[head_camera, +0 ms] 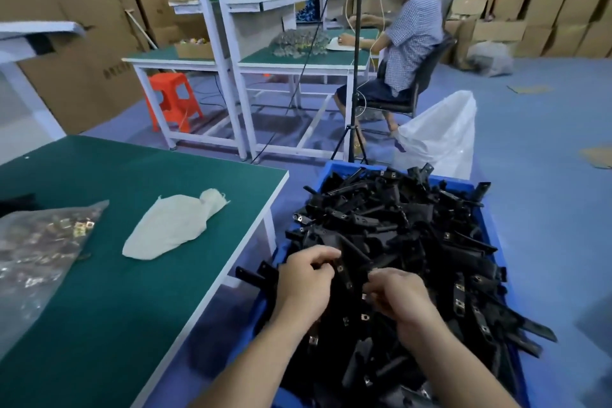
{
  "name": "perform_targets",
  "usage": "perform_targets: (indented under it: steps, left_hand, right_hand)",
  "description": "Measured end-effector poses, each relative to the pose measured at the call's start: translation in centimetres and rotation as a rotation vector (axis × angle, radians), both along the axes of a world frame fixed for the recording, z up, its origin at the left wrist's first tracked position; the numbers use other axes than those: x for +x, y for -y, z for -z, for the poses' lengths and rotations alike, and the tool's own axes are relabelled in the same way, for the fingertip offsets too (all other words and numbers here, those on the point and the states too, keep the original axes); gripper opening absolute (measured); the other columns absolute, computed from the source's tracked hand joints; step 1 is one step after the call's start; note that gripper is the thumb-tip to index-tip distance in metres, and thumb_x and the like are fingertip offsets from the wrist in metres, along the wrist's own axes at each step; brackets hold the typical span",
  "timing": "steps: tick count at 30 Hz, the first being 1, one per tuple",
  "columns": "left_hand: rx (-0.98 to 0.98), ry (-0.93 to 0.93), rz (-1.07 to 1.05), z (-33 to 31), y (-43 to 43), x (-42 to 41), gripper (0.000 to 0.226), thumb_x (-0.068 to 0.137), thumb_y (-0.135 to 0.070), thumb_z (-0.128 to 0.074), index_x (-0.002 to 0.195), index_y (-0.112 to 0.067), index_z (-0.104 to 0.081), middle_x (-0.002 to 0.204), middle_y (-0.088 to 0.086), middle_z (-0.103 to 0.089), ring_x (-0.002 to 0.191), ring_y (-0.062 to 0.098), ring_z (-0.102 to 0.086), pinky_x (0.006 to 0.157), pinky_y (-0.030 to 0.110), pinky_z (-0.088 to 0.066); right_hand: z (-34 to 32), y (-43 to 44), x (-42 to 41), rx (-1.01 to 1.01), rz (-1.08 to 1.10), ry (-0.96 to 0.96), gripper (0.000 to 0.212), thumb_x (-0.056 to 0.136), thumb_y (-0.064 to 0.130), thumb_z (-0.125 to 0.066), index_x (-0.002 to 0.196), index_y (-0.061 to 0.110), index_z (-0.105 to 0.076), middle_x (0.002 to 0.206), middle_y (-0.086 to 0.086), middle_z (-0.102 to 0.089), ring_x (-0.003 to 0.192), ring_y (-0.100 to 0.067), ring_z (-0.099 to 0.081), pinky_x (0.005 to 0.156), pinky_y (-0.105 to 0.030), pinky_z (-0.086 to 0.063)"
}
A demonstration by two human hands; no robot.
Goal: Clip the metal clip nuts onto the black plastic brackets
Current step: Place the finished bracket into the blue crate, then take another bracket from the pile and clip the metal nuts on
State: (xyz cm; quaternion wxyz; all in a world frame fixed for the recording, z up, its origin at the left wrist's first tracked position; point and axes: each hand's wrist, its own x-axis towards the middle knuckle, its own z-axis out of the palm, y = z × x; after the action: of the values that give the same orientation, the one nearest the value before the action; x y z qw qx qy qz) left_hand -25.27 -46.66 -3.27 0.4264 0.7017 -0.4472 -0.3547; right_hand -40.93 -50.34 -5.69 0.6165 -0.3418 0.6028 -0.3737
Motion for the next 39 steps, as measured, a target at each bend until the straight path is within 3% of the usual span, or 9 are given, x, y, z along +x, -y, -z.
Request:
perform_targets:
  steps: [4, 12, 17, 22, 26, 29, 32, 35, 39]
  left_hand:
    - [-0.085, 0.203, 0.017, -1.5, -1.2, 0.8, 0.037, 0.091, -0.011, -0.056, 0.090, -0.040, -0.078, 0.090, -0.037, -0.070, 0.086, -0.013, -0.064, 0.071, 0.002, -0.044]
    - [-0.301, 0.524, -0.238, -8.3, -5.4, 10.0, 0.038, 0.089, -0.023, -0.049, 0.113, -0.032, -0.078, 0.099, -0.001, -0.079, 0.089, 0.021, -0.072, 0.084, 0.034, -0.057]
    - [-0.291, 0.428, -0.523, -10.8, -12.0, 19.9, 0.010, 0.087, -0.020, -0.073, 0.083, -0.028, -0.077, 0.074, -0.013, -0.074, 0.068, 0.002, -0.069, 0.075, 0.028, -0.056]
    - [-0.391, 0.582, -0.739, -11.3, -21.4, 26.9, 0.020, 0.088, -0.054, -0.057, 0.071, -0.044, -0.062, 0.056, -0.024, -0.063, 0.046, -0.001, -0.058, 0.052, 0.022, -0.048]
    - [-0.341, 0.790, -0.994, -9.8, -28.5, 30.8, 0.050, 0.095, -0.052, -0.051, 0.054, -0.030, -0.036, 0.049, -0.006, -0.042, 0.046, 0.013, -0.034, 0.050, 0.030, -0.031]
    - [-0.152, 0.826, -1.170, -8.2, -33.8, 33.3, 0.050, 0.099, -0.045, -0.054, 0.055, -0.028, -0.037, 0.047, -0.006, -0.044, 0.047, 0.013, -0.043, 0.055, 0.035, -0.039]
    - [-0.002, 0.789, -1.162, -5.7, -38.7, 35.3, 0.012, 0.099, -0.034, -0.064, 0.096, -0.031, -0.075, 0.092, -0.011, -0.074, 0.087, 0.010, -0.066, 0.082, 0.027, -0.049]
    - [0.263, 0.708, -1.179, -3.5, -42.3, 37.4, 0.051, 0.096, -0.044, -0.065, 0.142, -0.025, -0.057, 0.144, -0.003, -0.059, 0.139, 0.020, -0.046, 0.114, 0.033, -0.036]
    - [0.417, 0.630, -1.015, -1.2, -44.2, 39.6, 0.077, 0.097, -0.056, -0.055, 0.161, -0.021, -0.028, 0.168, -0.001, -0.026, 0.157, 0.019, -0.015, 0.128, 0.037, -0.013]
  right_hand:
    - [-2.3, -2.9, 5.0, -0.163, -0.086, 0.047, 0.017, 0.088, -0.001, -0.059, 0.073, 0.001, -0.068, 0.069, -0.014, -0.061, 0.066, -0.024, -0.052, 0.063, -0.036, -0.041]
    - [-8.4, -5.7, 16.6, -0.232, -0.333, 0.345, 0.018, 0.093, -0.006, -0.054, 0.085, -0.001, -0.069, 0.079, -0.022, -0.063, 0.074, -0.029, -0.055, 0.066, -0.035, -0.043]
    - [-10.6, -9.6, 25.7, -0.361, -0.624, 0.370, 0.022, 0.091, -0.005, -0.055, 0.082, 0.011, -0.069, 0.067, -0.010, -0.068, 0.054, -0.015, -0.057, 0.051, -0.019, -0.046]
    - [-11.3, -15.0, 34.2, -0.479, -0.974, 0.355, 0.026, 0.088, 0.000, -0.057, 0.075, 0.016, -0.072, 0.072, -0.013, -0.073, 0.058, -0.020, -0.063, 0.055, -0.024, -0.050]
    - [-11.1, -19.7, 40.1, -0.503, -1.187, 0.294, 0.023, 0.094, 0.001, -0.058, 0.084, 0.012, -0.075, 0.078, -0.012, -0.077, 0.067, -0.021, -0.072, 0.063, -0.031, -0.058]
    - [-10.6, -23.2, 44.3, -0.587, -1.268, 0.248, 0.022, 0.088, 0.001, -0.062, 0.086, 0.018, -0.076, 0.081, -0.007, -0.077, 0.078, -0.030, -0.074, 0.071, -0.040, -0.059]
    - [-9.7, -25.8, 48.3, -0.737, -1.323, 0.132, 0.021, 0.087, 0.011, -0.066, 0.090, 0.030, -0.075, 0.084, 0.008, -0.076, 0.081, -0.020, -0.070, 0.068, -0.033, -0.058]
    - [-9.4, -27.3, 52.5, -0.819, -1.369, 0.034, 0.024, 0.091, 0.019, -0.064, 0.104, 0.037, -0.070, 0.094, 0.021, -0.068, 0.082, 0.009, -0.065, 0.056, -0.010, -0.045]
    - [-9.5, -28.9, 57.3, -0.883, -1.458, -0.151, 0.036, 0.095, 0.026, -0.062, 0.130, 0.034, -0.059, 0.085, 0.015, -0.060, 0.071, 0.000, -0.067, 0.053, -0.018, -0.044]
